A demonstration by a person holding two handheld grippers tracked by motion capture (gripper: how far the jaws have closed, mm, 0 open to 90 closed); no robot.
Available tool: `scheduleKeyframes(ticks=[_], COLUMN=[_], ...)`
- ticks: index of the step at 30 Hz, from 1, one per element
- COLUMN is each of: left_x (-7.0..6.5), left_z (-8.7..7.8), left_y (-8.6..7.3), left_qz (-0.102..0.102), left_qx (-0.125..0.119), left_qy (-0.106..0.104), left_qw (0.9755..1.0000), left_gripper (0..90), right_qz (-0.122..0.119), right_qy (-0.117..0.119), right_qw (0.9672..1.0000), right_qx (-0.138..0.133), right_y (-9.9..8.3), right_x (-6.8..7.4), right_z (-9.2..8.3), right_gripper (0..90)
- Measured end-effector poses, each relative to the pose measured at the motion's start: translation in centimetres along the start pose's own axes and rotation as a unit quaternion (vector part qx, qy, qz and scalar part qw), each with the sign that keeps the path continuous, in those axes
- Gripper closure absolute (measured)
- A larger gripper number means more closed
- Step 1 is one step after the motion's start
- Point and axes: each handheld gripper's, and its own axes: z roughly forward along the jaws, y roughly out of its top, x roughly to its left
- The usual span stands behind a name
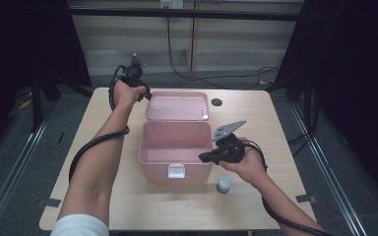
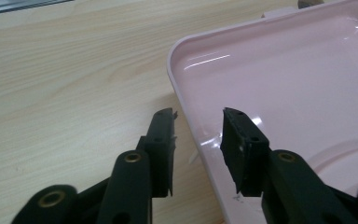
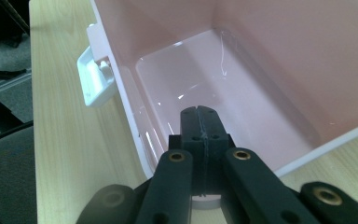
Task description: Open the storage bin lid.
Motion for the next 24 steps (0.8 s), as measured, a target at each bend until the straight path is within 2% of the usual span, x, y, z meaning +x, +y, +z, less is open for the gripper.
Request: scheduleKeyframes(ticks=[5,12,15,24], left_x=[0.1,0.3,0.3,0.9], left_z=[-0.9,-1.7,-1.9,-3.0], left_y=[-0.8,-2.1,-2.8,-4.6], left_qz=[-0.005,0.0,-0.007,-0.02], left_qx=[-0.007,-0.001,-0.002,-0.011], left_qy=[0.0,0.0,0.005,0.007], left_qw=[1.0,1.0,1.0,0.9997], left_gripper=[54.8,47.9,41.3,32.0], right_qz=[-0.004,-0.003,-0.006,-0.006], right_qy=[-0.007,-0.016,-0.021,-0.036], right_qw=[1.0,0.9998,0.9997,0.9993], right_qx=[0.004,0.007,0.007,0.009], right_y=[0.1,0.3,0.3,0.5], right_x=[0.1,0.3,0.4,0.8], right_z=[0.0,0.0,0.1,0.0], right_gripper=[90.0,88.9,86.7,82.3])
